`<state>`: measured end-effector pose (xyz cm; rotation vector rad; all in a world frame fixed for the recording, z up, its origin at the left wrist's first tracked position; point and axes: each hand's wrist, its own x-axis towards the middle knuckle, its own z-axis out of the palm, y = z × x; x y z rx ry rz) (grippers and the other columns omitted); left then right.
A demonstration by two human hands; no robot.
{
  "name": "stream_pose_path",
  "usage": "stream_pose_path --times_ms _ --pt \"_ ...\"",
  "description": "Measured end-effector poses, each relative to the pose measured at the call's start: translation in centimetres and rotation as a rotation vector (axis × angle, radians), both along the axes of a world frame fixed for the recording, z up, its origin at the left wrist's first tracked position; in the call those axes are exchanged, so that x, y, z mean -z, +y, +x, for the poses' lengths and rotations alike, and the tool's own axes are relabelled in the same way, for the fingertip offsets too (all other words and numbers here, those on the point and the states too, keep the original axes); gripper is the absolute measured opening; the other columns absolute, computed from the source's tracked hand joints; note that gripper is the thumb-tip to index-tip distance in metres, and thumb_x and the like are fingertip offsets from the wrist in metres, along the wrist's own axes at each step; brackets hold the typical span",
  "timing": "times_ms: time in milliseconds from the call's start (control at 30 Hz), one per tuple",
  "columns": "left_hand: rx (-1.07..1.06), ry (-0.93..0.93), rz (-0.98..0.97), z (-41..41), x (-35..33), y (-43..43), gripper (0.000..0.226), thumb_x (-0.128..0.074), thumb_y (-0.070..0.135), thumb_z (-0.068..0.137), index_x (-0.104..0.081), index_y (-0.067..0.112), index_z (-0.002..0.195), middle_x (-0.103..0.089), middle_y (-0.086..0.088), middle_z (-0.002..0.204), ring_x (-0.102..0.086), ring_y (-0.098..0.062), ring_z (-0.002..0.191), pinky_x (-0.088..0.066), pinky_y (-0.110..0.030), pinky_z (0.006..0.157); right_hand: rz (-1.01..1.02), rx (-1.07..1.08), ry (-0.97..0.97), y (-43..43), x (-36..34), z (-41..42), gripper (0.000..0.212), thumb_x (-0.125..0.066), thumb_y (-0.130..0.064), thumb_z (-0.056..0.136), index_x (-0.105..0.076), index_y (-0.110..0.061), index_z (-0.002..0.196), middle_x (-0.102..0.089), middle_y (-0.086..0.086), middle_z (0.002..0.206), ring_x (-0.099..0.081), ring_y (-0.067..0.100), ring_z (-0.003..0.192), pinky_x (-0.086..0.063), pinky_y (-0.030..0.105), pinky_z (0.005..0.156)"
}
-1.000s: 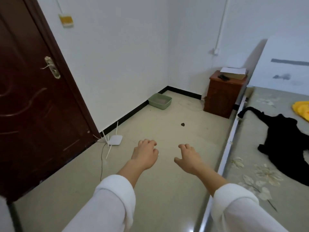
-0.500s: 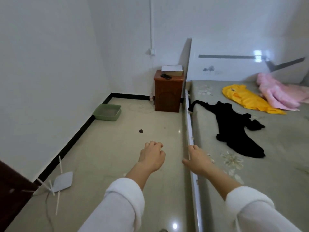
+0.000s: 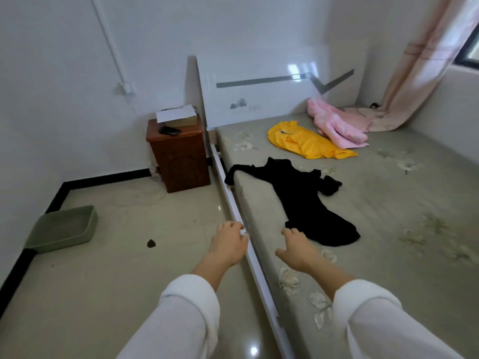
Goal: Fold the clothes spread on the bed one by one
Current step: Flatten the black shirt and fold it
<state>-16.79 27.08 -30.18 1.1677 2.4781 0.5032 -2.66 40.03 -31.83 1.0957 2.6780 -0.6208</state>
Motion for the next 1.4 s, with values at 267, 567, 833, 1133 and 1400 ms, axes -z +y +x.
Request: stream_pose_path --times_ms 267,567,833,1133,1400 --pt "0.144 -0.060 -0.063 -12.7 5.1 12.3 0.040 -0.040 0.024 0.096 -0.045 0.014 0.134 -0.041 -0.005 0.141 -0.036 -0.024 0.129 -0.036 -0.039 0.105 -0.050 0.212 -0.015 10.1 2.8 -8.9 0.057 -0.050 -0.039 0.093 -0.032 -0.013 0.141 -0.040 0.009 0.138 -0.042 0.028 0.124 -0.041 0.041 0.100" --pt "0.373 -0.076 -0.171 -26.1 7.5 26.7 0.046 -0.040 0.026 0.098 -0.038 0.013 0.141 -0.037 -0.010 0.146 -0.032 -0.030 0.132 -0.032 -0.042 0.109 -0.150 0.504 0.024 20.9 4.6 -18.8 0.061 -0.052 -0.035 0.095 -0.028 -0.012 0.146 -0.039 0.010 0.142 -0.040 0.028 0.127 -0.041 0.041 0.102" --pt "0.449 -0.169 -0.229 -31.7 13.1 38.3 0.045 -0.041 0.025 0.098 -0.038 0.011 0.141 -0.038 -0.009 0.145 -0.041 -0.027 0.126 -0.037 -0.038 0.104 -0.214 0.601 -0.045 30.9 9.6 -23.8 0.060 -0.052 -0.036 0.094 -0.030 -0.012 0.144 -0.041 0.009 0.140 -0.041 0.027 0.126 -0.041 0.042 0.102" --pt "0.392 -0.228 -0.377 -38.8 21.6 52.2 0.046 -0.043 0.025 0.099 -0.038 0.010 0.142 -0.040 -0.013 0.143 -0.037 -0.028 0.129 -0.033 -0.036 0.106 -0.343 0.600 -0.151 46.1 18.4 -29.3 0.059 -0.050 -0.038 0.095 -0.029 -0.012 0.144 -0.039 0.009 0.141 -0.038 0.028 0.128 -0.040 0.044 0.103" --pt "0.292 -0.224 -0.126 -41.0 26.3 62.3 0.059 -0.047 0.016 0.095 -0.024 0.019 0.149 -0.038 -0.009 0.145 -0.037 -0.024 0.129 -0.037 -0.037 0.103 -0.230 0.581 -0.070 57.0 25.0 -35.0 0.078 -0.053 -0.037 0.092 -0.008 -0.019 0.153 -0.021 0.006 0.156 -0.023 0.027 0.141 -0.033 0.046 0.107"
